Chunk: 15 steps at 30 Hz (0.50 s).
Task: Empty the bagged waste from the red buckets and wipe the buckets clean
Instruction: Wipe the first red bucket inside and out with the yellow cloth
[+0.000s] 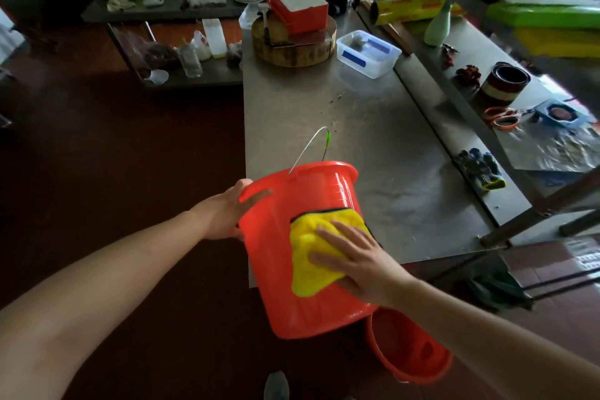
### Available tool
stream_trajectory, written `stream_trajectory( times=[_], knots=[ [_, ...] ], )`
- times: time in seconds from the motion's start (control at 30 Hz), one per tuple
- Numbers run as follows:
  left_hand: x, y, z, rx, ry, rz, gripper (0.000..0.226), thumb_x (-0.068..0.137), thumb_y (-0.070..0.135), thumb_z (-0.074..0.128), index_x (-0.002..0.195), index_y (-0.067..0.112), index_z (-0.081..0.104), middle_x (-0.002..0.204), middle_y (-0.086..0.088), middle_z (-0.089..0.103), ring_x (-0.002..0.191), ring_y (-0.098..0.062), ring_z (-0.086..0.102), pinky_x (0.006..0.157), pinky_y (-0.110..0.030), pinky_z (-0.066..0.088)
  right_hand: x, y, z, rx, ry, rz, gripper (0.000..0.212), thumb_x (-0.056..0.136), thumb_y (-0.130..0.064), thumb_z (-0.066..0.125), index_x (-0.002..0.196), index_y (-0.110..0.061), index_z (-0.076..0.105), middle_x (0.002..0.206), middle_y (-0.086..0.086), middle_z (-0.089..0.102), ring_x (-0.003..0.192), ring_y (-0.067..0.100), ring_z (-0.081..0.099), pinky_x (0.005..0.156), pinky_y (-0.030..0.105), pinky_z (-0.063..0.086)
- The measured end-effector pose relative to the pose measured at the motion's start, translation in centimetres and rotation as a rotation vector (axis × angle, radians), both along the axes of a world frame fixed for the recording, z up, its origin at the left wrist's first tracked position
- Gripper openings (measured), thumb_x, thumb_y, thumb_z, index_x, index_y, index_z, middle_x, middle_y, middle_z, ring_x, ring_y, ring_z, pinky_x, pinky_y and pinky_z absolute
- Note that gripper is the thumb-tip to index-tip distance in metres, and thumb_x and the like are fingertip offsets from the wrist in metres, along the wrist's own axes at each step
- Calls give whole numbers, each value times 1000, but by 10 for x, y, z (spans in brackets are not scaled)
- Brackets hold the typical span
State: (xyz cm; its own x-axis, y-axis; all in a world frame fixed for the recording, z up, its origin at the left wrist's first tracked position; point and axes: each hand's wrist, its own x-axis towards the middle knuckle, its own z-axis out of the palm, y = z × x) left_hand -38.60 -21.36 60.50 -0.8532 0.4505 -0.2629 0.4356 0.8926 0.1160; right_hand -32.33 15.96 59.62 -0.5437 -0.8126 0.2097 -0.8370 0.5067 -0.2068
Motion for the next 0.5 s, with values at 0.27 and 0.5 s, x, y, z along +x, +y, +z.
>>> stream_trajectory(
  times=[0.27, 0.5],
  knots=[
    [-3, 54, 40, 233, 403, -218, 65, 94, 35, 59, 152, 21, 32, 161, -21, 22, 138, -41, 40, 110, -54, 40, 51, -3, -12, 45, 37, -46, 69, 87, -42, 64, 150, -47, 38, 167, -1, 22, 152, 38, 22, 109, 63, 38],
    [-31, 120, 50, 99, 204, 83, 58, 105, 46, 41, 159, 34, 21, 164, -12, 11, 140, -37, 34, 116, -51, 33, 48, -19, -9, 84, 24, -42, 69, 89, -48, 56, 153, -51, 29, 169, -3, 15, 153, 36, 21, 112, 61, 36]
  ],
)
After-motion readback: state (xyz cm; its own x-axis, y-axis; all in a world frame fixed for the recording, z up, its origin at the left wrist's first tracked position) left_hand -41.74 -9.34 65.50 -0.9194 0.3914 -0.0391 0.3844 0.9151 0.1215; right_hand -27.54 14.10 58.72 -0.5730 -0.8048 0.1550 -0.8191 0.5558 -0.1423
